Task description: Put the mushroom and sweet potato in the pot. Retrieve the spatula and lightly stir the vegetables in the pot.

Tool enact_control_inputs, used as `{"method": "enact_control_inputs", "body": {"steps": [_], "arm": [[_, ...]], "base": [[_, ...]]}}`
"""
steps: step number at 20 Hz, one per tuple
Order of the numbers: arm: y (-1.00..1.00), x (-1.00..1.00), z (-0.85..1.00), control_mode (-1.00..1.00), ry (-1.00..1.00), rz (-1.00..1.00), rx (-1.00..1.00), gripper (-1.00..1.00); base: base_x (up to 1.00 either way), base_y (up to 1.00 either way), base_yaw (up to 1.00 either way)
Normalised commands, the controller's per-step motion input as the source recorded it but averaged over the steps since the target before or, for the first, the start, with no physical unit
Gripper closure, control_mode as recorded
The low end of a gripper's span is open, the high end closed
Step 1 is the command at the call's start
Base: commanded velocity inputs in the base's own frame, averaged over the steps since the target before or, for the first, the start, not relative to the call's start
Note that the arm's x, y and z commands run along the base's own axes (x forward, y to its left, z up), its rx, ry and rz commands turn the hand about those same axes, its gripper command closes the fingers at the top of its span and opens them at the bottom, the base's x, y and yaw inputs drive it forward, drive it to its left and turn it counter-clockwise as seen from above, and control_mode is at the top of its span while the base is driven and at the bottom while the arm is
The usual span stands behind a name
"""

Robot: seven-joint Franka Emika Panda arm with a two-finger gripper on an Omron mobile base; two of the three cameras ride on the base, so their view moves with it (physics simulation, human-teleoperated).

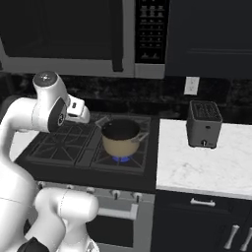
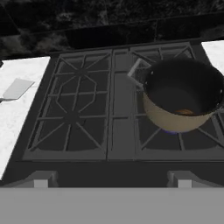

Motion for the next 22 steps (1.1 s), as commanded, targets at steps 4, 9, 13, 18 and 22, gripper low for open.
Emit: {"method": "enact_control_inputs", "body": {"steps": [4, 9, 13, 18, 22], "arm": [[0.00, 0.00, 0.00, 1.00, 0.00, 0.00, 0.00, -1.00], [0.00, 0.00, 0.00, 1.00, 0.00, 0.00, 0.00, -1.00], [0.00, 0.00, 0.00, 1.00, 0.00, 0.00, 0.00, -1.00], [0.02, 0.00, -0.07, -1.00, 0.01, 0.00, -0.03, -1.00], [-0.03, 0.20, -0.62, -1.00, 0.21, 0.28, -0.01, -1.00]], "base": [[-0.01, 1.00, -0.02], [-0.07, 1.00, 0.00], [-0.24, 1.00, 0.01], [-0.01, 0.32, 0.05], [0.00, 0.00, 0.00]]}}
